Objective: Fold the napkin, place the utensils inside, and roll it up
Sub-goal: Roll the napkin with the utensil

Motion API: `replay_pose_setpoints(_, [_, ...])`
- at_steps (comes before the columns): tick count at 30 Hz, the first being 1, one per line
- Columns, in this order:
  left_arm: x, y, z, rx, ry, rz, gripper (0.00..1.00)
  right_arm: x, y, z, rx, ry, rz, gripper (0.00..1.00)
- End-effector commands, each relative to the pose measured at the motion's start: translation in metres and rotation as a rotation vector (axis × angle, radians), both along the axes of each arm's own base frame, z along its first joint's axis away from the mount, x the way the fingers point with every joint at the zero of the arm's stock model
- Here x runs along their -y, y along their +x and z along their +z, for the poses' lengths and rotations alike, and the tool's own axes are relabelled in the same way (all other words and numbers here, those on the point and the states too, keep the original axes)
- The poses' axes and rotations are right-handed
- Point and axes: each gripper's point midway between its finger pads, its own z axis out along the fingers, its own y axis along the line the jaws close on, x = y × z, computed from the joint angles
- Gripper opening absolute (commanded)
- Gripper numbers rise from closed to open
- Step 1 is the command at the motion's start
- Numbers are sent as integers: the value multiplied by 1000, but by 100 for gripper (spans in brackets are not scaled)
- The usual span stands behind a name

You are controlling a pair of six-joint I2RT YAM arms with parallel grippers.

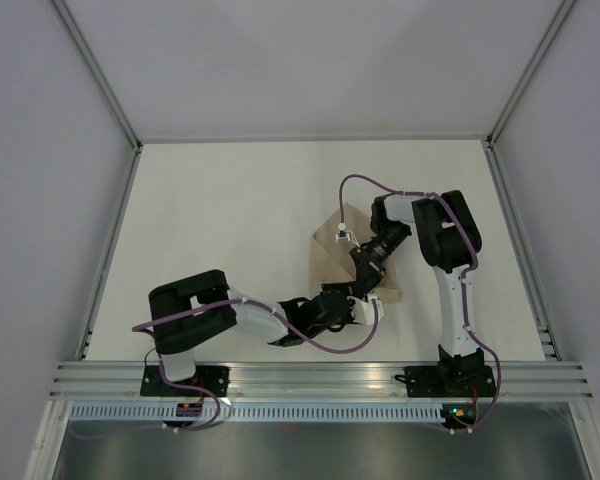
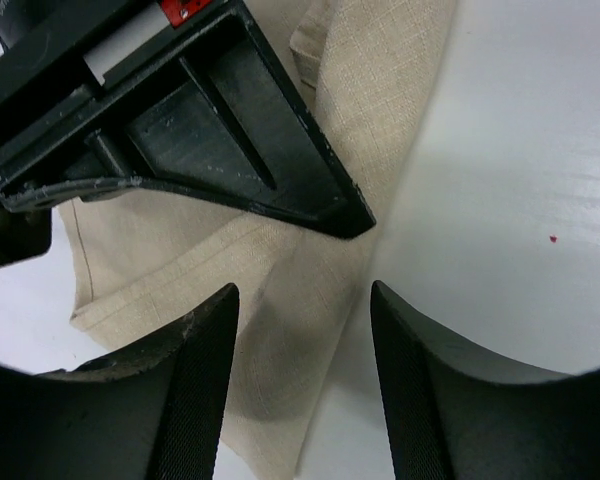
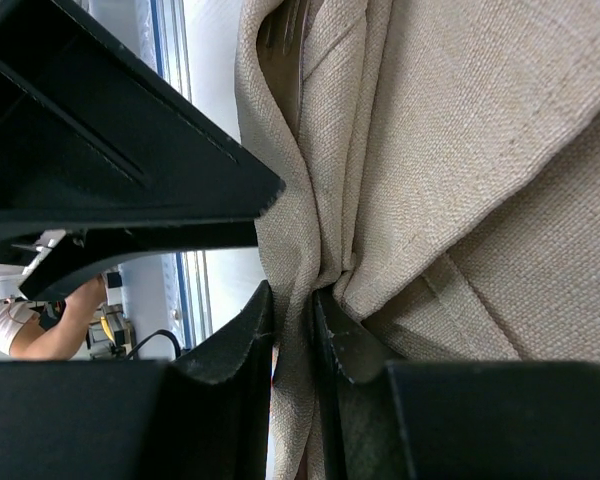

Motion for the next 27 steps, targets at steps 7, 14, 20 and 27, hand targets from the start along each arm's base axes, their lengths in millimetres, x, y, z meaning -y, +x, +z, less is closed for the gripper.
replay_pose_setpoints(7, [23,4,-2,49,-20,-45,56,10,11,-31,89,-11,52,13])
replay_pose_setpoints(14, [17,-2,-32,-42,42,-36,31,9,13,-30,82,-11,43,13])
replay_pose_setpoints(20, [13,-10,-43,-185,37,-56,3,8,16,-26,97,-13,34,18])
replay_pose_setpoints(27, [5,-20,-45,-389,0,-90,2,8,26,-9,156,-19,-4,48])
